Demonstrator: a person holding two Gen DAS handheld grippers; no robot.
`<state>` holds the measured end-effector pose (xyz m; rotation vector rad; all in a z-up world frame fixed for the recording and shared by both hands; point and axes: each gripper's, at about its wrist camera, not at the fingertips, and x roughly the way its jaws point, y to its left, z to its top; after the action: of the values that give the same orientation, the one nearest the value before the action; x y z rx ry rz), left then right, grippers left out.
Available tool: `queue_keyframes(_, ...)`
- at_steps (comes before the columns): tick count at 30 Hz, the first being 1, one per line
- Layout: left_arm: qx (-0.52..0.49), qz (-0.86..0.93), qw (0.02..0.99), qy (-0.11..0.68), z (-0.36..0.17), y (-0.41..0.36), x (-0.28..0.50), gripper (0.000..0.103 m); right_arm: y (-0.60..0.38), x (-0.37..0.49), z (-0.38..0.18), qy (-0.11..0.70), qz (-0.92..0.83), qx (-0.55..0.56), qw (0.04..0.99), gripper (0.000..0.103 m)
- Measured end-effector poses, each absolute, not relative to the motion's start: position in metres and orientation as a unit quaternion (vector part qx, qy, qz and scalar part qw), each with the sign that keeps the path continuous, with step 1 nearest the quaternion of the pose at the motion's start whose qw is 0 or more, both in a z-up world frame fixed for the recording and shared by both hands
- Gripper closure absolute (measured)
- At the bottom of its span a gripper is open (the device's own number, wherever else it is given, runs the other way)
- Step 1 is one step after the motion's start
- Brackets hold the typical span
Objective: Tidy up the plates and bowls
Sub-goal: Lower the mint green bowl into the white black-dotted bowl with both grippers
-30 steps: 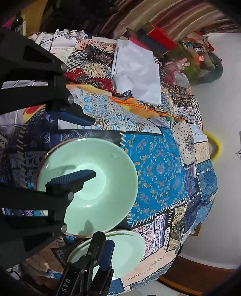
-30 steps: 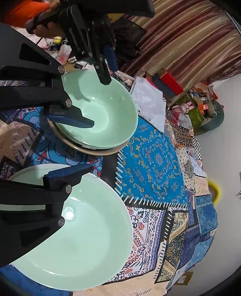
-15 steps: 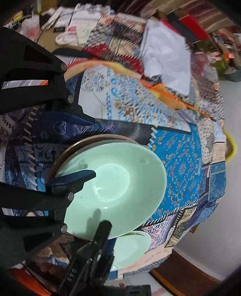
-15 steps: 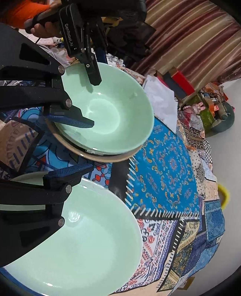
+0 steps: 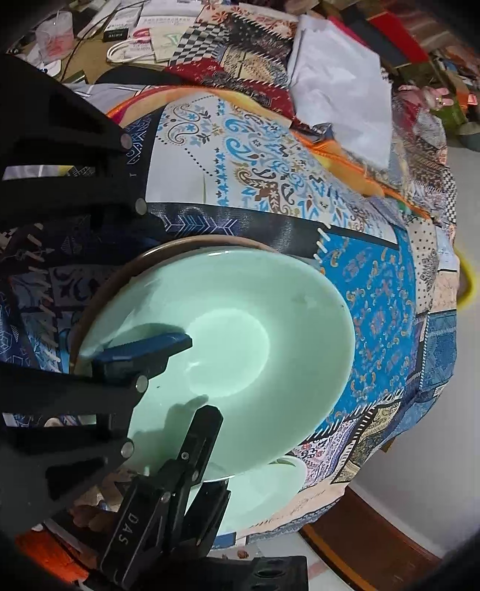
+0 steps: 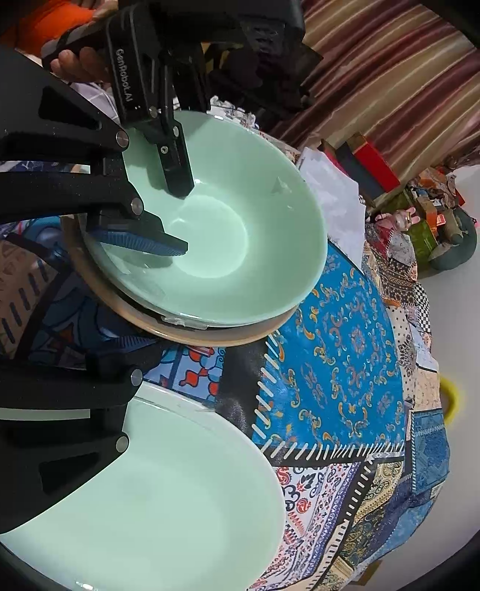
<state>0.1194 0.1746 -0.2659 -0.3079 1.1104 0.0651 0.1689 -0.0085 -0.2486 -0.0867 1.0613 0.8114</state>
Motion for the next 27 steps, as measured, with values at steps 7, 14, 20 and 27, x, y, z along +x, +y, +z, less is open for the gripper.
queue_keyframes(7,-0.133,0.049,0.845,0.516,-0.26,0.168,0.12,0.06,-0.011,0.17,-0.247,0.49,0.363,-0.032,0.792,0.07)
queue_keyframes(14,-0.115,0.061,0.851,0.508,-0.254,0.164,0.121,0.061,-0.013,0.166,-0.243,0.488,0.358,-0.03,0.795,0.071)
queue_keyframes(20,-0.112,0.062,0.862,0.49,-0.235,0.16,0.119,0.061,-0.019,0.165,-0.228,0.473,0.358,-0.02,0.805,0.071)
queue_keyframes(27,-0.112,0.055,0.873,0.471,-0.209,0.148,0.122,0.062,-0.031,0.164,-0.203,0.449,0.354,-0.014,0.82,0.071)
